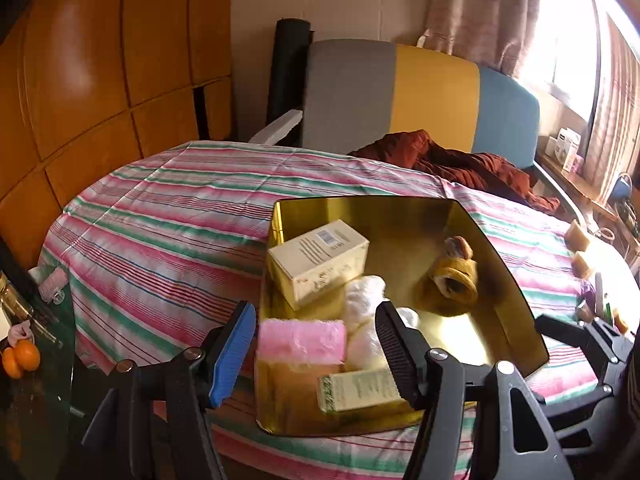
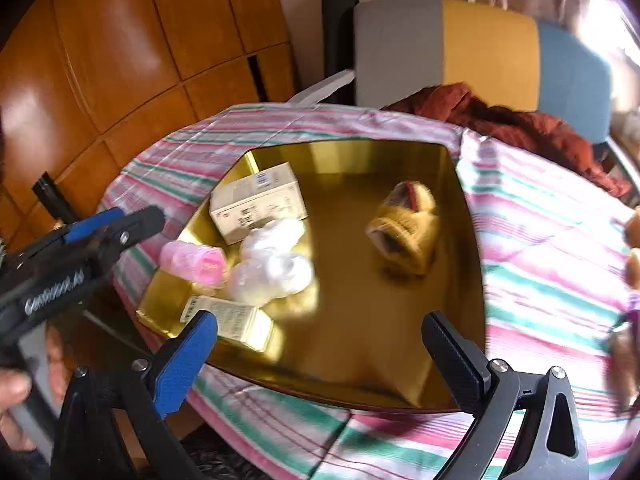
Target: Organize objects
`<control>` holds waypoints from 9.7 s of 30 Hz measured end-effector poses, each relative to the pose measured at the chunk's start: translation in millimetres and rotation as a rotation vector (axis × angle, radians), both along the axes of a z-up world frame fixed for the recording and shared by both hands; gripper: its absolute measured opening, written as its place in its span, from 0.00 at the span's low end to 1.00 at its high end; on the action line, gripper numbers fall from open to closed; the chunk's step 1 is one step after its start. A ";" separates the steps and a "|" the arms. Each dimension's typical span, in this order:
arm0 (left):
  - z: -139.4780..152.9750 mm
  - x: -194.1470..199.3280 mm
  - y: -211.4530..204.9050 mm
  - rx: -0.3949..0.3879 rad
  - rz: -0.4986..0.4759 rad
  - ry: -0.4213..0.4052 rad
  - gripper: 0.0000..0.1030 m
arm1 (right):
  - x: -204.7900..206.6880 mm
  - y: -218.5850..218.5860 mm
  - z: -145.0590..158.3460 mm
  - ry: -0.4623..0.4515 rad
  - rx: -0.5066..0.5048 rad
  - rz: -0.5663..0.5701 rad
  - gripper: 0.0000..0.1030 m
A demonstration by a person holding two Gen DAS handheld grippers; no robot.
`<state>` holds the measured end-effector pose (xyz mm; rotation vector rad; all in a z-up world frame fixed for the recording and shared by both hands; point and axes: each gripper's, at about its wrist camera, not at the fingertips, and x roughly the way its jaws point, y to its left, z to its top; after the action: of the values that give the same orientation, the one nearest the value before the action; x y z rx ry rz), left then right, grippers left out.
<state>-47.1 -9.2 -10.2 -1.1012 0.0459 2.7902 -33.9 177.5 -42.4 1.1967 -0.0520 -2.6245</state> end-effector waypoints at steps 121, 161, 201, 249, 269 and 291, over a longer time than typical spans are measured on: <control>-74.7 9.0 476.6 -0.469 -1.347 -0.156 0.64 | 93.9 444.5 -2.6 0.036 -0.529 -1.033 1.00; -98.6 51.6 301.9 -0.135 -0.807 -0.186 0.73 | 68.6 427.9 -11.2 -0.091 -0.349 -0.997 0.95; -15.4 43.8 219.7 0.089 -0.632 -0.107 0.60 | 65.8 447.3 11.9 0.053 -0.195 -1.114 0.56; -0.4 -101.7 11.2 0.296 0.036 -0.112 0.79 | -132.7 27.3 13.6 -0.097 -0.136 -0.033 0.71; -8.3 -29.6 11.0 0.152 0.051 -0.057 0.79 | -74.5 50.0 17.0 -0.034 -0.030 -0.100 0.91; -0.5 10.1 67.4 0.017 -0.102 -0.007 0.79 | -22.9 68.6 30.0 0.079 0.133 -0.178 1.00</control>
<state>-37.0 58.2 -10.7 -1.0729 0.0749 2.6913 -56.8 246.2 -12.4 1.1779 0.0324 -2.8683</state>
